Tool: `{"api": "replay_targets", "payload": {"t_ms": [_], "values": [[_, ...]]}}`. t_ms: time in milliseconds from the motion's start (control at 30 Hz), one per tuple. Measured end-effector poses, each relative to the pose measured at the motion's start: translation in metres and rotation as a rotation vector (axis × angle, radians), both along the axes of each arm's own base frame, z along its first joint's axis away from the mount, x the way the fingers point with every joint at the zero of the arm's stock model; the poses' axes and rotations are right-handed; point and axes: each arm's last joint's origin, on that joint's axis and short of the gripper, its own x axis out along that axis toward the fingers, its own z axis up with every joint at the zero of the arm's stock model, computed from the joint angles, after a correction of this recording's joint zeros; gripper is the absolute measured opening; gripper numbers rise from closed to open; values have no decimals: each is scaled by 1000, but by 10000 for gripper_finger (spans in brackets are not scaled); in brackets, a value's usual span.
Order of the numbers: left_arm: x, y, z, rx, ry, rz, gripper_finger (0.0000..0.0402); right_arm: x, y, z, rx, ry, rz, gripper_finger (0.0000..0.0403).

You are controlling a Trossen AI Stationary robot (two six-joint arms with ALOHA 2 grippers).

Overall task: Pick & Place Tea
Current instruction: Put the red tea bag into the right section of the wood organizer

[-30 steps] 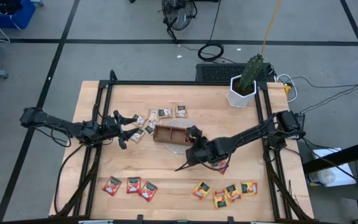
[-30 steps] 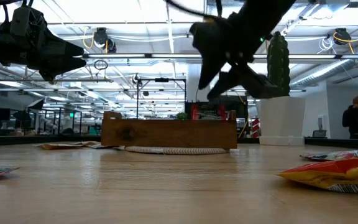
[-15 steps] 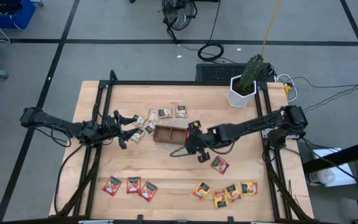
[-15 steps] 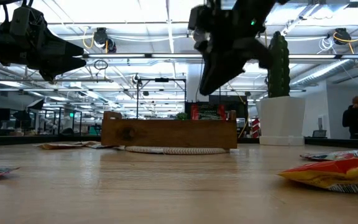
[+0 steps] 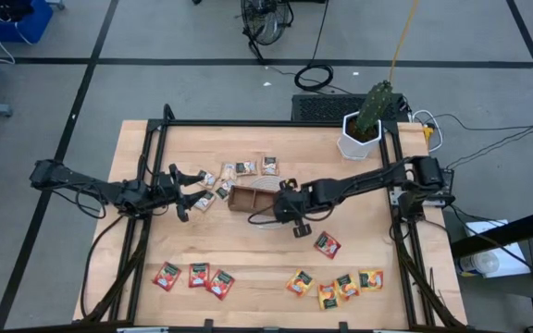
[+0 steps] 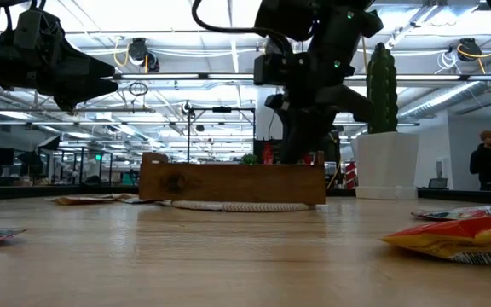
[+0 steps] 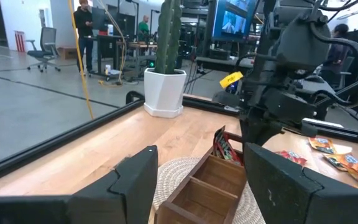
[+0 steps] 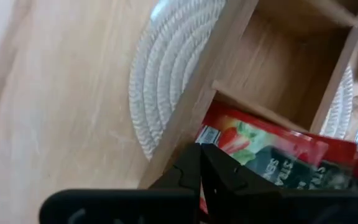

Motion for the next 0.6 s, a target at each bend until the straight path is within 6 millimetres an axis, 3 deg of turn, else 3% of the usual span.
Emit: {"api": "replay_targets", "payload": {"t_ms": [333, 600], "values": [[0, 0, 0, 0, 0, 0, 239, -2, 3, -2, -5, 30, 10, 0], [0, 0, 0, 0, -1, 0, 239, -11, -2, -18, -5, 71, 1, 0]]}}
